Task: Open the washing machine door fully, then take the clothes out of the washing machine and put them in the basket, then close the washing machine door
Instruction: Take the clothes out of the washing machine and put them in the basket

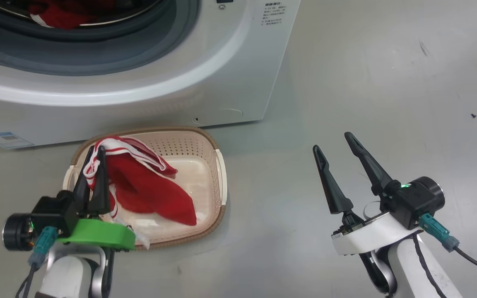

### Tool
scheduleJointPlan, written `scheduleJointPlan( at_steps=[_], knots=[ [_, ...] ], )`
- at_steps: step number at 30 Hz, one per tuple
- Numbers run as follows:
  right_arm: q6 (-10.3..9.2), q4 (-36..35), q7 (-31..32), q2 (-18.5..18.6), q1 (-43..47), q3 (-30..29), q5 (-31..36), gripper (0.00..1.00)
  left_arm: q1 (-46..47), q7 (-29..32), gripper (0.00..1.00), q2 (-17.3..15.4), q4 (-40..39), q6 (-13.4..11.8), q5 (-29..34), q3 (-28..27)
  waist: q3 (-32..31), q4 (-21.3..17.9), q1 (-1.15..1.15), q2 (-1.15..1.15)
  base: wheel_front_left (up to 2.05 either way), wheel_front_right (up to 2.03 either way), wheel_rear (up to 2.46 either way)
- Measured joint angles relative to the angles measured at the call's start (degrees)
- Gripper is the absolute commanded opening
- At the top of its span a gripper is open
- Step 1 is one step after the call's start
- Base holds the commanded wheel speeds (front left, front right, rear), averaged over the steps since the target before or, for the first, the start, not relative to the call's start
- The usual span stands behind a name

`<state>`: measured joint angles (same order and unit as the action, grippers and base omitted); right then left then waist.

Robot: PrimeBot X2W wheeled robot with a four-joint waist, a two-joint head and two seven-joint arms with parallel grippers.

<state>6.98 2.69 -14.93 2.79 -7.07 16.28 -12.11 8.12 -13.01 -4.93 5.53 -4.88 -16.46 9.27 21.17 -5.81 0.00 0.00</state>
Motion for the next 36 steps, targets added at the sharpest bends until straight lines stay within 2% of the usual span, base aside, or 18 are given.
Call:
scheduleJointPlan(
  at_steps=[6, 24, 36],
  knots=[
    [0.00, -1.1, 0.0, 0.0, -2.2, 0.3, -0.5, 1.00, 4.9, 1.0, 0.00, -0.4, 4.1, 1.2, 0.0, 0.7, 4.4, -0.8, 0.00, 0.00, 0.00, 0.00, 0.00],
    [0.00, -3.8, 0.0, 0.1, -10.3, 1.4, -2.5, 1.00, 17.3, 9.2, 0.00, -1.5, 26.1, 4.2, -2.9, 0.1, 18.0, -3.6, 0.01, 0.00, 0.00, 0.00, 0.00],
    [0.00, -3.9, 0.0, 0.1, -12.7, 1.8, -2.9, 1.00, 26.0, 10.4, 0.00, -1.6, 35.0, 4.7, -5.2, -2.4, 24.2, -5.9, 0.01, 0.00, 0.00, 0.00, 0.00]
  ],
)
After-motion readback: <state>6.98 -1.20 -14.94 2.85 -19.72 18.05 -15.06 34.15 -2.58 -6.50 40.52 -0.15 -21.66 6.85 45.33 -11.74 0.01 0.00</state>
